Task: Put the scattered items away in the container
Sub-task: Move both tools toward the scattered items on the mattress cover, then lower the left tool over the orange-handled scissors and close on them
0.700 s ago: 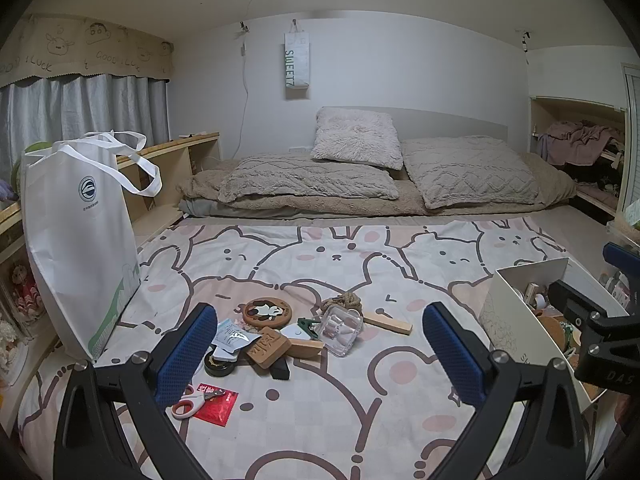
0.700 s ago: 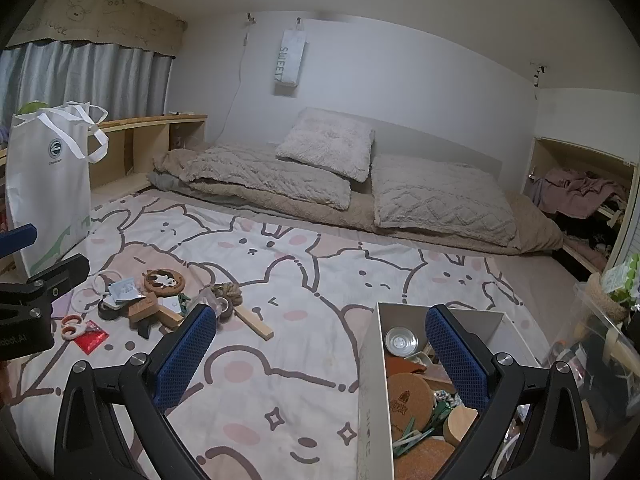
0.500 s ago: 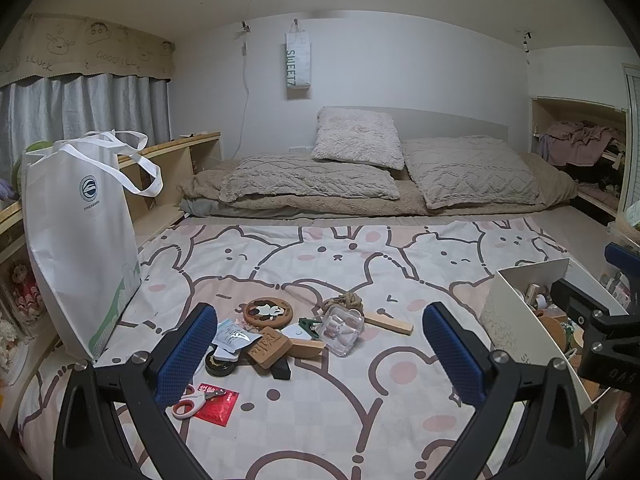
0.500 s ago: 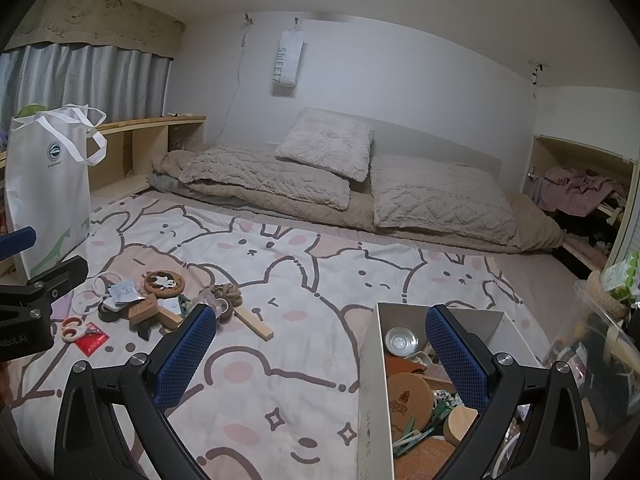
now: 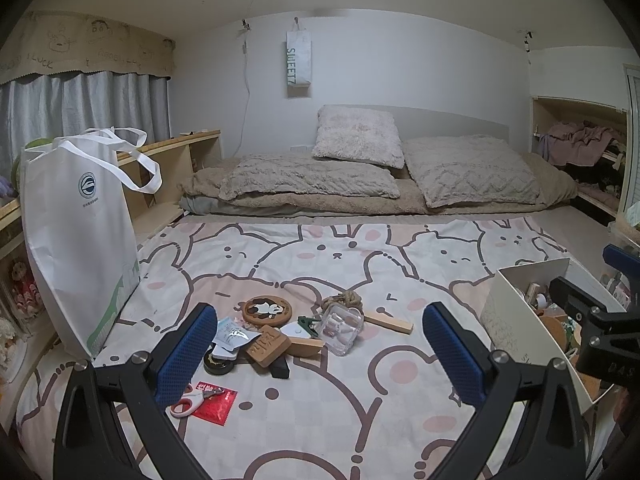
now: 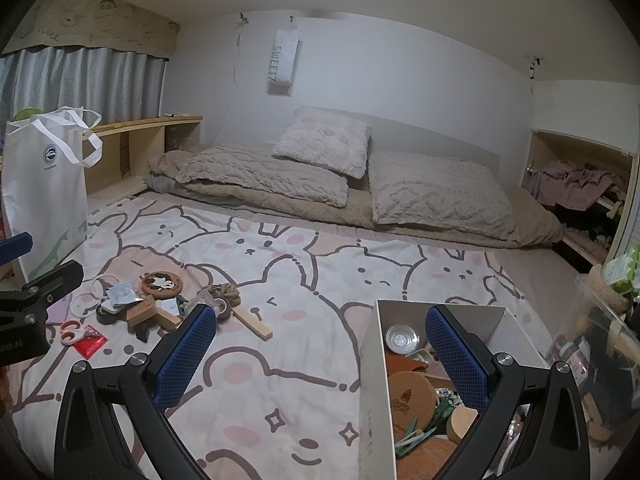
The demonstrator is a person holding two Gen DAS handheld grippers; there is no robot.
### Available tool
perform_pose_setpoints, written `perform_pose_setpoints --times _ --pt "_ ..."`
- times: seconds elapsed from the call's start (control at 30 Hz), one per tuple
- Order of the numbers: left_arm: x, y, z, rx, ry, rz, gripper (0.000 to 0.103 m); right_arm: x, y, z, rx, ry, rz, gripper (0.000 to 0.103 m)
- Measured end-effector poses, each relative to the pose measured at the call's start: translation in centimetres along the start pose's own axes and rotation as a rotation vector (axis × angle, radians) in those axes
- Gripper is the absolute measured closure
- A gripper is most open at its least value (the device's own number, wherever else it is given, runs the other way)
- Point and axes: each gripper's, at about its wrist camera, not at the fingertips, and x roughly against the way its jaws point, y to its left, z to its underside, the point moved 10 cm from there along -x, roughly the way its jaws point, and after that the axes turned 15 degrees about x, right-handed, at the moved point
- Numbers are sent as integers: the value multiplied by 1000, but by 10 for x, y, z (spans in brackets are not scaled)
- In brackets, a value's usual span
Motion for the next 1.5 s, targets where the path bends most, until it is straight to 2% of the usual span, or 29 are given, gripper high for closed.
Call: perform_pose_setpoints --times 0.13,0.3,0.7,0.97,1.23,1.37,1.5 --pt "-4 3 2 3 5 -16 0 -3 2 1 -4 2 -6 0" --pt "-10 24 4 19 10 -63 0 -5 8 0 -14 -6 -22 0" --pt "-37 120 4 123 25 -259 0 -17 23 6 -33 8 -83 0" --pt "-73 170 31 174 145 -343 0 -30 33 14 -63 26 -128 0" --pt "-113 190 66 195 289 -364 0 -44 65 22 -120 32 -271 0" --pt "-133 198 84 181 355 -388 0 -51 83 28 -111 56 -308 0" --pt "-150 204 104 212 436 -376 0 -59 98 36 -100 88 -331 0"
